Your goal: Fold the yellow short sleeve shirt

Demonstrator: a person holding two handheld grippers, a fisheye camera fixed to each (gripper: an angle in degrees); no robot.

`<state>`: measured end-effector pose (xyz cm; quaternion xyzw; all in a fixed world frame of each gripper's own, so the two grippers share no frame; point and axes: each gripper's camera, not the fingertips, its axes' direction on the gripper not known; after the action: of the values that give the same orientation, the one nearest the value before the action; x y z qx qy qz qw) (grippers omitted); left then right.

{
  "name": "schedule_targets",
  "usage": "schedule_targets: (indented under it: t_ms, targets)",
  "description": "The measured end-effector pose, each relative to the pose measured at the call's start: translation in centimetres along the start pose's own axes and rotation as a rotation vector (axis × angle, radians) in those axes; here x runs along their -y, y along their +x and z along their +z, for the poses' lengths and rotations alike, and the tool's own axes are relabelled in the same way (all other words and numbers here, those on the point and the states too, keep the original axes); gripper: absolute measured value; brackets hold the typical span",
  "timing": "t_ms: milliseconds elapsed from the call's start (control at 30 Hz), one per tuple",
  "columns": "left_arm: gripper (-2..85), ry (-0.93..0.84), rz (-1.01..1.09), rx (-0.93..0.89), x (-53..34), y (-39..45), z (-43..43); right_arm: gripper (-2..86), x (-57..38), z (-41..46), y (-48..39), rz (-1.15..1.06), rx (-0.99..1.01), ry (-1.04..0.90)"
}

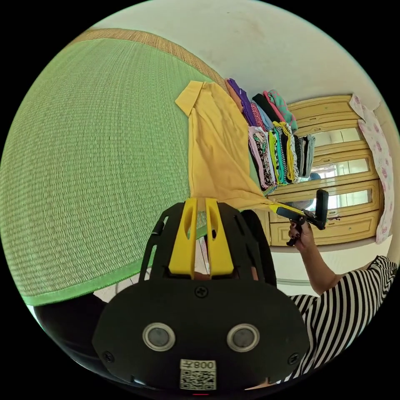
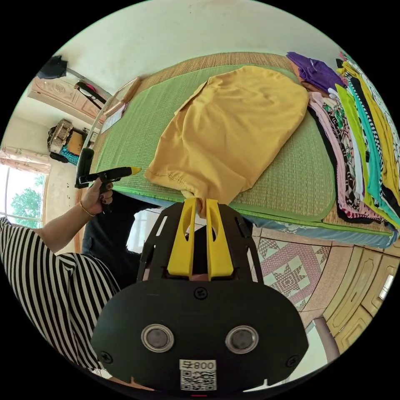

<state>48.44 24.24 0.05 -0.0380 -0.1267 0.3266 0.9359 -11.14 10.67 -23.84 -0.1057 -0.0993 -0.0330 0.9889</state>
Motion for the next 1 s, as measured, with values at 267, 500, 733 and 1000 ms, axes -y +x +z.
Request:
schedule_targets:
  t_ms: [267,500,733,1000]
  targets:
    - [0.6,-0.097,-0.012,-0.048,1.9,-5.4,4.5,6.9,1.9,-4.9,-5.5,-0.13,-0.024,0.078]
    - [0.2,-0.026,-0.016,-0.21,1.8,-8.4,4.1,10.6,7.3,1.0,-12.7,-0.355,0.056,0.006]
    - [0.2,-0.04,0.043,-0.306,3.4,-9.7,4.3,8.8,9.5,1.1,-12.4,-0.353,0.089,-0.008]
    - [1.2,0.048,0.13,-0.309,7.6,-12.4,1.9,1.6,7.1,-4.3,-6.9,-0.311,0.161,0.026]
